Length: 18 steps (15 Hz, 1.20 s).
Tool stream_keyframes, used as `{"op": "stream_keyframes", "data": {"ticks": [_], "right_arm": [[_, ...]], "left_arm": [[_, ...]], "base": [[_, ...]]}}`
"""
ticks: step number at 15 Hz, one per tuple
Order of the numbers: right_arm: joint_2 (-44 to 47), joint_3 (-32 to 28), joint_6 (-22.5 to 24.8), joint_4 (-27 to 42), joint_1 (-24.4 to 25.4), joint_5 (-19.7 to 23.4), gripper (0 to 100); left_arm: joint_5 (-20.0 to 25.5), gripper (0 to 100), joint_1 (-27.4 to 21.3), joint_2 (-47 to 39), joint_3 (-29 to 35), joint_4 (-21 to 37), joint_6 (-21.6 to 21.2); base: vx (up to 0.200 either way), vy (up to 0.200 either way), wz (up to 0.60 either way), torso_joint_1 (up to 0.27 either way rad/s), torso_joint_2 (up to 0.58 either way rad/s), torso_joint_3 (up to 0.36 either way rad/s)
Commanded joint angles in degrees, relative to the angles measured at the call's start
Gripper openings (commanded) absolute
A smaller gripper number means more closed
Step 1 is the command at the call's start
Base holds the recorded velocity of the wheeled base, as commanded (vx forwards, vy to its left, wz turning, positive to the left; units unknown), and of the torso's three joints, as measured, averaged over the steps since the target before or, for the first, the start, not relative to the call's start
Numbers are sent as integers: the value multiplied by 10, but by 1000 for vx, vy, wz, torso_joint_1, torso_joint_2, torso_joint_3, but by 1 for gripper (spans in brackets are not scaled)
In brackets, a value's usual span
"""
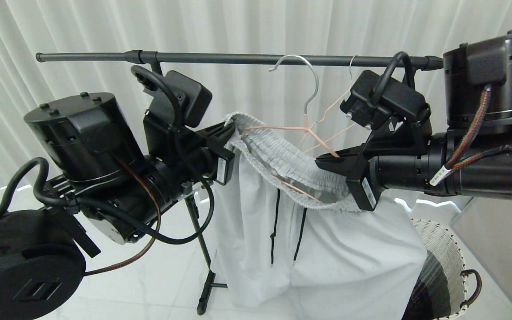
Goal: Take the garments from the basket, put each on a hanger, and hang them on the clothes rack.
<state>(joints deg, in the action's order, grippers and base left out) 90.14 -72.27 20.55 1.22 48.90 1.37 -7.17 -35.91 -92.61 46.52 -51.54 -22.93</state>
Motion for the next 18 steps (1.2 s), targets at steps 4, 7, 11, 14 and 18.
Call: {"op": "stream_keyframes", "data": {"ticks": [4,7,11,14,18], "right_arm": [[3,-1,1,32,7,1,0],[11,-5,0,28,8,0,0],[12,-16,-7,27,-3,-8,0],[16,-22,-37,5,-5,-22,0],[20,-18,-46,-24,0,-28,0]], "left_arm": [[3,0,-25,-21,41,0,-18],[2,0,-42,-27,41,0,-18],[2,0,-43,-24,30,-1,-17],[3,0,-44,-24,27,-1,-18],[4,100,-45,-25,22,-1,-24]], "base": [[0,0,0,0,0,0],[0,0,0,0,0,0],[0,0,0,0,0,0],[0,0,0,0,0,0],[0,0,0,0,0,0]]}}
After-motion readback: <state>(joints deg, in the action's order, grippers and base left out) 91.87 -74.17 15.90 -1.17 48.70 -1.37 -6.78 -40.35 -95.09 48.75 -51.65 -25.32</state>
